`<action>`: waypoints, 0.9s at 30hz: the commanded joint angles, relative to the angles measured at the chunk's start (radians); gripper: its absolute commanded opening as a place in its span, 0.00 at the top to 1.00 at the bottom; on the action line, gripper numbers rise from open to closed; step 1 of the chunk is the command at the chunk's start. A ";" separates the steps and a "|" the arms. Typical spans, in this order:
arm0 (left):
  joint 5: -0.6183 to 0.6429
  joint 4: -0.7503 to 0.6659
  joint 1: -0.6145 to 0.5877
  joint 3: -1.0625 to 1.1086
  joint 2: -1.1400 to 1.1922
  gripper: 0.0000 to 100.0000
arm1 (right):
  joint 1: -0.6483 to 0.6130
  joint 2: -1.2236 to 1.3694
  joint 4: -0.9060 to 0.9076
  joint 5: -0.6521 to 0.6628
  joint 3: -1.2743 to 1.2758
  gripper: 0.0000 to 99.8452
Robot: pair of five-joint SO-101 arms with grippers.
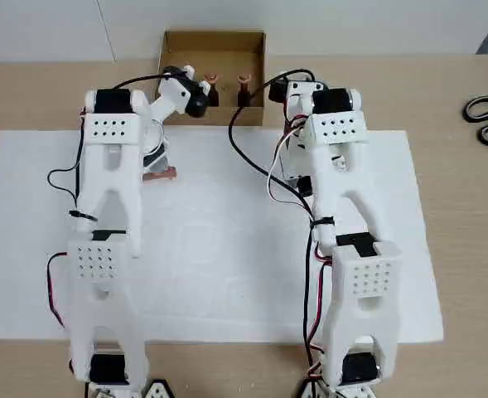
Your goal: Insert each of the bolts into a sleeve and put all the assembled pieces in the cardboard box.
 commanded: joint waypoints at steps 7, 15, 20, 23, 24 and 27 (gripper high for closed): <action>-0.054 -0.058 0.006 0.056 -0.011 0.88 | 0.007 -0.077 0.007 0.009 -0.003 1.00; -0.054 -0.126 0.011 0.122 -0.011 0.88 | 0.007 -0.077 0.005 0.009 -0.003 1.00; -0.051 -0.152 0.011 0.137 -0.011 0.88 | 0.007 -0.077 0.005 0.009 -0.003 1.00; -0.051 -0.176 0.012 0.182 -0.011 0.88 | 0.007 -0.077 0.005 0.008 -0.003 1.00; -0.051 -0.189 0.015 0.200 -0.011 0.88 | 0.007 -0.076 0.005 0.008 -0.003 1.00; -0.049 -0.226 0.021 0.251 -0.011 0.88 | 0.007 -0.076 0.005 0.008 -0.003 1.00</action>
